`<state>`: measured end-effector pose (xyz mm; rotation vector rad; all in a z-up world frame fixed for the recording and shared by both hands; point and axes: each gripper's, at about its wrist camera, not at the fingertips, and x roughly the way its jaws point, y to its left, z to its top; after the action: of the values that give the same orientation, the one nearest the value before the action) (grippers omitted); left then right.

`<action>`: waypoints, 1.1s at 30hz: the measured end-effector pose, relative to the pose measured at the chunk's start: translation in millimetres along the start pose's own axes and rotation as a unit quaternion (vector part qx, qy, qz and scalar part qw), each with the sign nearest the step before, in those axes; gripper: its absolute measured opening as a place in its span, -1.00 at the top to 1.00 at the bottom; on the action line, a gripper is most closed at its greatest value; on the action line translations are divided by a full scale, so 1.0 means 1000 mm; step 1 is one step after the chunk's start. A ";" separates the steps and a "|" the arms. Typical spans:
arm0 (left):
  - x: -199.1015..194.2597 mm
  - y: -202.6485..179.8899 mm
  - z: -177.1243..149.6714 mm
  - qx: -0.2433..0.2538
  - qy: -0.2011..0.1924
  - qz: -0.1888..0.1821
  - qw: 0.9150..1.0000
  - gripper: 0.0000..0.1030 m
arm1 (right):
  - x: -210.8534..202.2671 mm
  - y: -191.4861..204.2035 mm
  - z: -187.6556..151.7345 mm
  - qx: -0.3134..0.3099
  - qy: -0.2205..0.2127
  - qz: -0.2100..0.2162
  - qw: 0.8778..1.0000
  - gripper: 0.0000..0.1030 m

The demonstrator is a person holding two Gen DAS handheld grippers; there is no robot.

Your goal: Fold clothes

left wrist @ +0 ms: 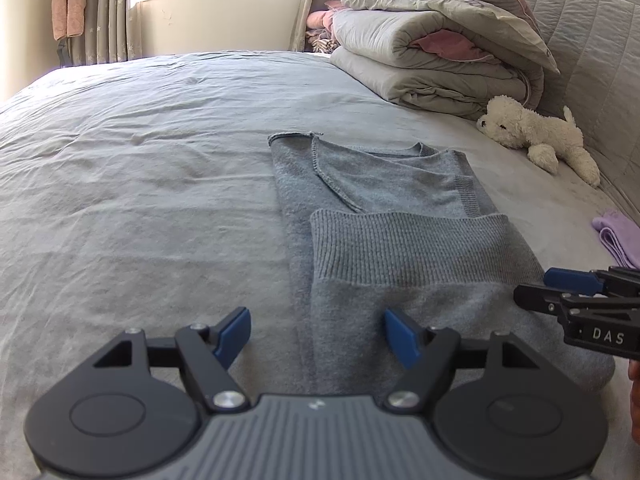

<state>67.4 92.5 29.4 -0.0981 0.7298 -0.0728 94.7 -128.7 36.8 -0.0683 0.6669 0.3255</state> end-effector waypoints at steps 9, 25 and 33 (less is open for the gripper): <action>-0.001 0.002 0.001 -0.006 0.001 -0.001 1.000 -0.46 | 0.000 -0.002 0.000 0.003 -0.001 -0.010 1.000 -0.28; 0.003 0.007 0.000 -0.004 -0.004 0.021 1.000 -0.49 | 0.006 -0.004 -0.003 0.012 0.013 -0.009 1.000 -0.29; -0.004 0.010 0.003 -0.018 -0.010 0.018 1.000 -0.47 | -0.001 -0.006 0.000 0.015 0.005 -0.017 1.000 -0.29</action>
<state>66.3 103.1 33.1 -0.1200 0.7126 -0.0237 96.1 -134.9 36.6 -0.0523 0.6788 0.2829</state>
